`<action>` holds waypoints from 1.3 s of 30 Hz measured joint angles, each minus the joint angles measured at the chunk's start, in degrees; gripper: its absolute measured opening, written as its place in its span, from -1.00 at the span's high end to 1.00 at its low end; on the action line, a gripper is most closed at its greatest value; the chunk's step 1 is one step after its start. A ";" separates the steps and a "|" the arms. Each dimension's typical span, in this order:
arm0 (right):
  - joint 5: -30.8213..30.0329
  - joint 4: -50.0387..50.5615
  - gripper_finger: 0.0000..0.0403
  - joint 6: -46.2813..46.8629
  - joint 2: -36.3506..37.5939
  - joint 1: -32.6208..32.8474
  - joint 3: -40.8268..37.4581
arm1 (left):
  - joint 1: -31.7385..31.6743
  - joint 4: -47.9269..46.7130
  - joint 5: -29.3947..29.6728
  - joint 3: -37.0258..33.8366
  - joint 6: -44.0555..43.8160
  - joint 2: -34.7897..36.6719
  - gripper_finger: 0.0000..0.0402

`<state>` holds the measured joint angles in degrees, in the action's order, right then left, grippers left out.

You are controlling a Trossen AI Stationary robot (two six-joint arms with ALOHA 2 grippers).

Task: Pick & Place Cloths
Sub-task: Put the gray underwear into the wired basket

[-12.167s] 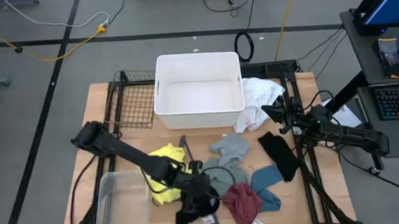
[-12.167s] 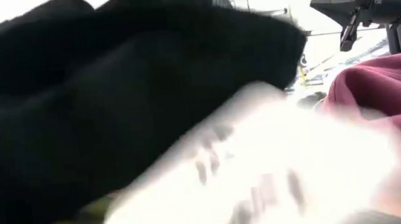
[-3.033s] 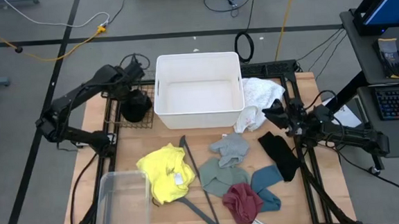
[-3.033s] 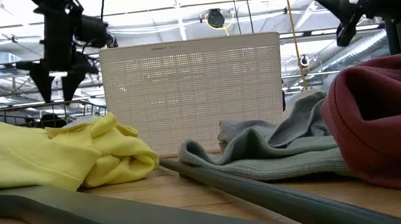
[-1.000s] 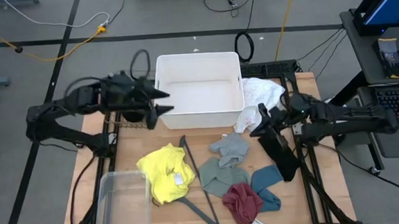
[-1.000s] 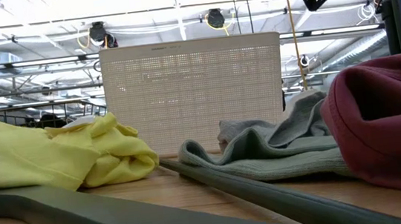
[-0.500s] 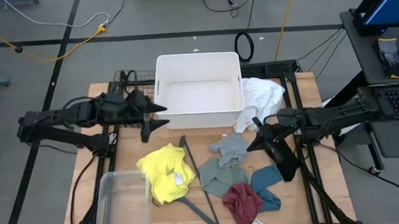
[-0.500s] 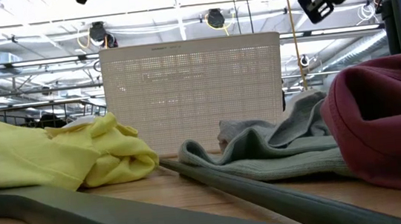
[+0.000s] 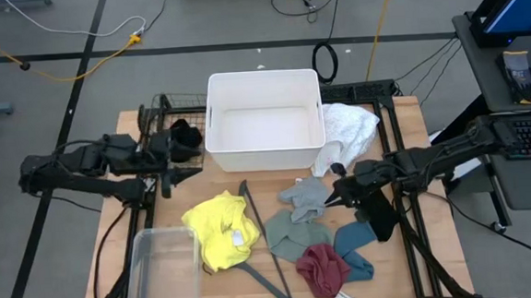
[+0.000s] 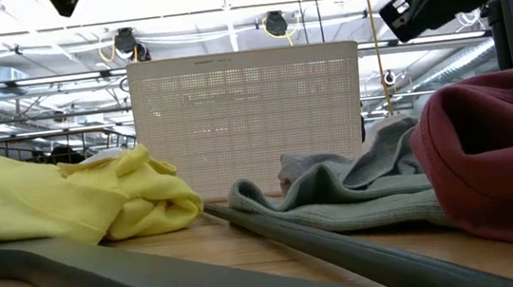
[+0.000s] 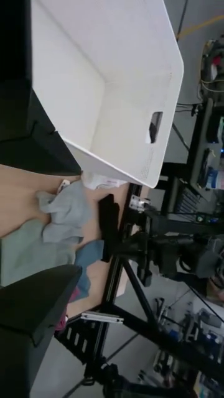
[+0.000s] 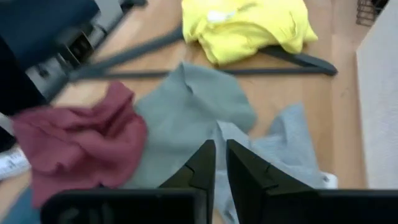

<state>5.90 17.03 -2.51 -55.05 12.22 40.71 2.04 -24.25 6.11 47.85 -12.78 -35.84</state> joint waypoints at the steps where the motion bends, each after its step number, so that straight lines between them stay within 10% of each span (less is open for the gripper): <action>1: -1.22 1.65 0.79 -0.98 -0.91 0.26 1.22 | 0.00 0.02 0.00 -0.27 0.00 0.74 -0.25; 21: -3.31 13.18 0.10 -6.72 -15.38 0.65 8.30 | -0.02 -1.74 0.00 -2.05 0.49 7.83 -0.25; 39: -10.42 13.01 -0.11 -18.13 -24.45 0.65 8.30 | -0.02 -1.75 0.00 -2.05 -1.05 7.79 -0.25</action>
<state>-4.52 30.03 -20.65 -79.50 12.86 49.01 2.02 -26.00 6.11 45.80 -13.82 -28.05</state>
